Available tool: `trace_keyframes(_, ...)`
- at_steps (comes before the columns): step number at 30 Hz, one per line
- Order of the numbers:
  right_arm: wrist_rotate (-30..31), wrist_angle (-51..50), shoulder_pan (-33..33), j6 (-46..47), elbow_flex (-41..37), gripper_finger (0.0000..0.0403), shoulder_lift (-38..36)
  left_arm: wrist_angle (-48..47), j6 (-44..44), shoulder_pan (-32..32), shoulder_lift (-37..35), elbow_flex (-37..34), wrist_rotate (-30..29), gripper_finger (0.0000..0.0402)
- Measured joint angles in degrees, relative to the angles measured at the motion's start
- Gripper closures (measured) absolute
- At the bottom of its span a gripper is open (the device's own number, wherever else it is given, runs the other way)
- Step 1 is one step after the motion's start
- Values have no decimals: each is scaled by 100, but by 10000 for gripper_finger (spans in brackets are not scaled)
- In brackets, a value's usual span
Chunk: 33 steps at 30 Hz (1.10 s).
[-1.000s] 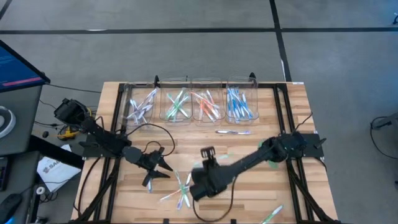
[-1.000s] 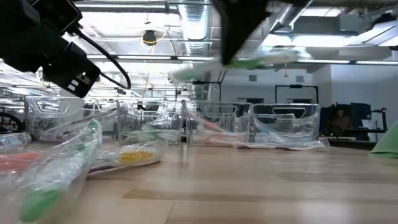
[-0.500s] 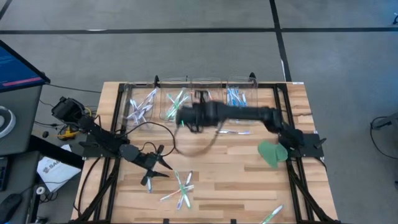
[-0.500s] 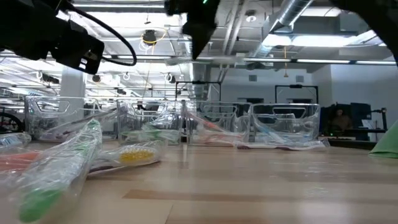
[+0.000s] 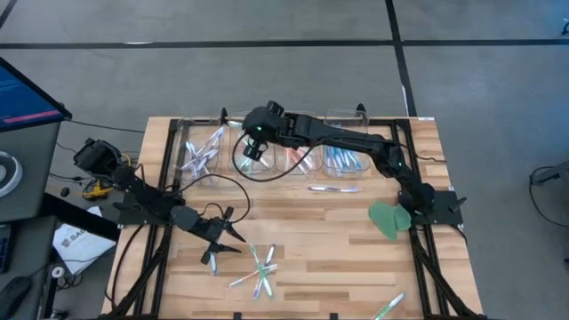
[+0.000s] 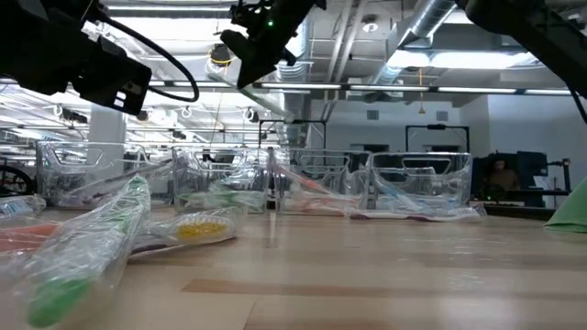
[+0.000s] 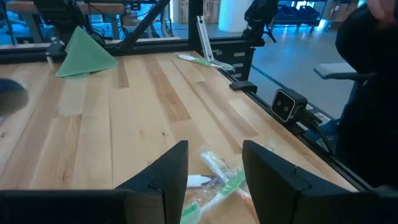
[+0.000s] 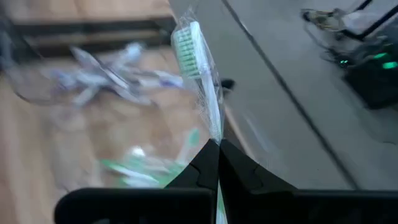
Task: Pick & Place Toothbrushes
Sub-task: Put the green toothbrush into the middle left transparent bin
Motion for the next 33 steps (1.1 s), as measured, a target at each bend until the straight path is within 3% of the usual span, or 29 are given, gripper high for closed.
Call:
trace_keyframes(6, -632, 1051, -84, 404, -553, 403, -2, 11, -425, 0, 0, -46, 3, 257)
trace_keyframes(13, -1168, 1472, -397, 1208, -1105, 403, 2, 16, -1118, -2, 0, -46, 21, 257)
trace_keyframes(26, -1344, 1721, -420, 1407, -1350, 400, 281, 18, -1490, -17, 0, -46, 353, 257)
trace_keyframes(33, -1333, 1510, -440, 1402, -1355, 329, 295, 16, -1492, -17, 0, -46, 383, 257)
